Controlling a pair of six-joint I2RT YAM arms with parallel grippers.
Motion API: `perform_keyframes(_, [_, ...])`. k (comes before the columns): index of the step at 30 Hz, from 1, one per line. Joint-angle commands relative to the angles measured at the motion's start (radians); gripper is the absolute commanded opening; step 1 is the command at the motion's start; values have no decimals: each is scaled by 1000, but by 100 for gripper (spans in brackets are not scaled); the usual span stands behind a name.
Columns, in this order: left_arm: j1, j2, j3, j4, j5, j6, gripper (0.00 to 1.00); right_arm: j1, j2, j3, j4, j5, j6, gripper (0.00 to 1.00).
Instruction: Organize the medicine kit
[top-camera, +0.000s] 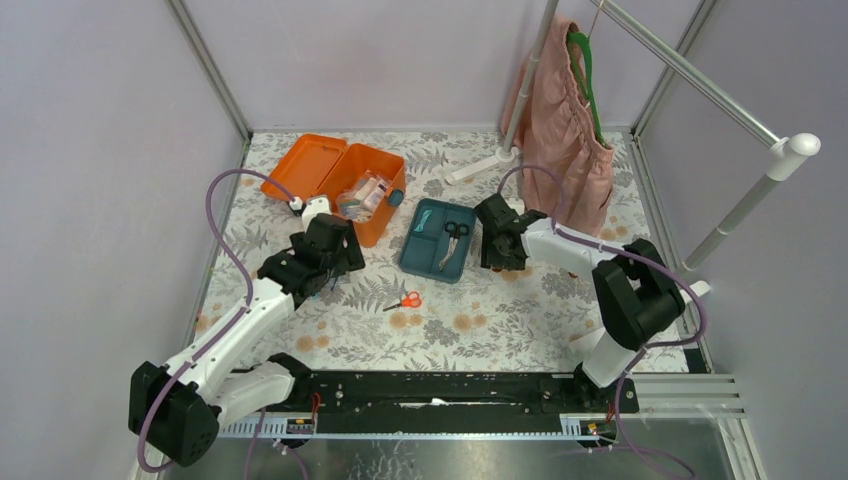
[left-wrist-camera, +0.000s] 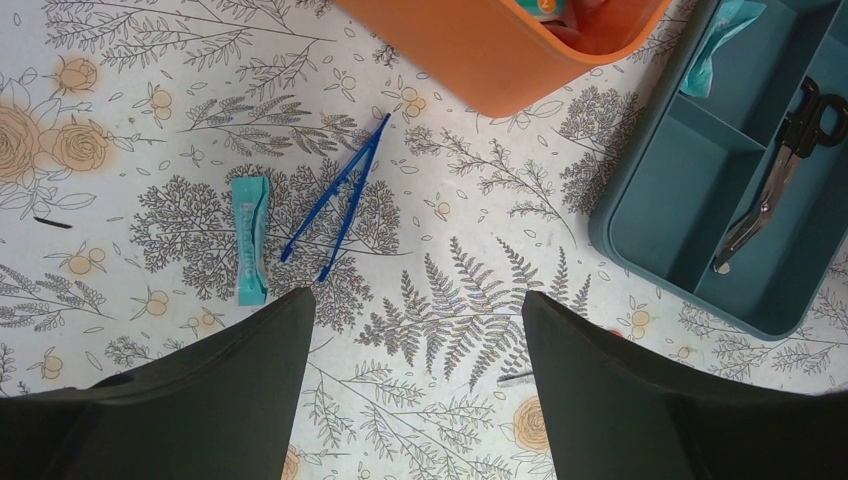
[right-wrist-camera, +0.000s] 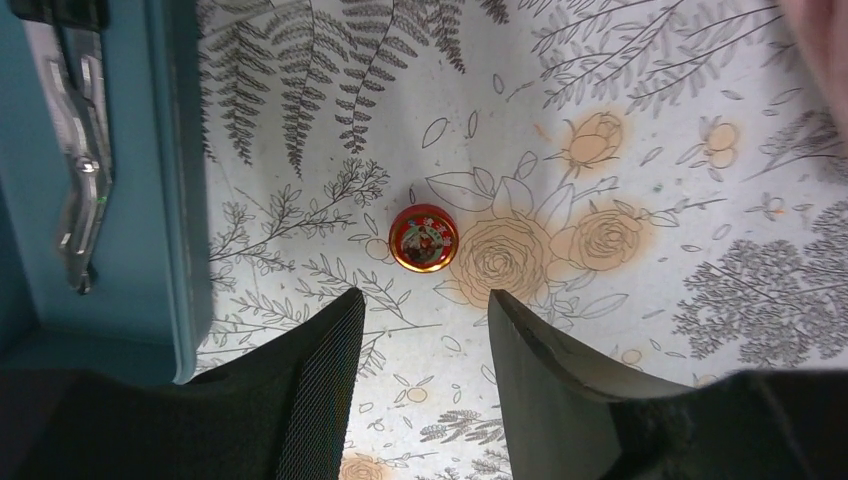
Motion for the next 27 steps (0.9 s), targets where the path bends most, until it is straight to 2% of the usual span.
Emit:
perform_keyframes(1, [6, -18, -13, 0, -4, -18, 84, -12, 61, 24, 27, -50, -26, 56])
perform_keyframes(13, [6, -21, -3, -8, -8, -13, 84, -32, 140, 43, 38, -21, -42, 54])
perform_keyframes(19, [6, -17, 8, -9, -8, -16, 84, -49, 166, 54, 49, -32, -56, 49])
perform_keyframes(22, [7, -13, 12, -9, -6, -13, 84, -49, 182, 61, 45, -41, -62, 43])
perform_keyframes(27, [6, -10, 12, -8, -6, -13, 84, -50, 164, 49, 41, -52, -57, 42])
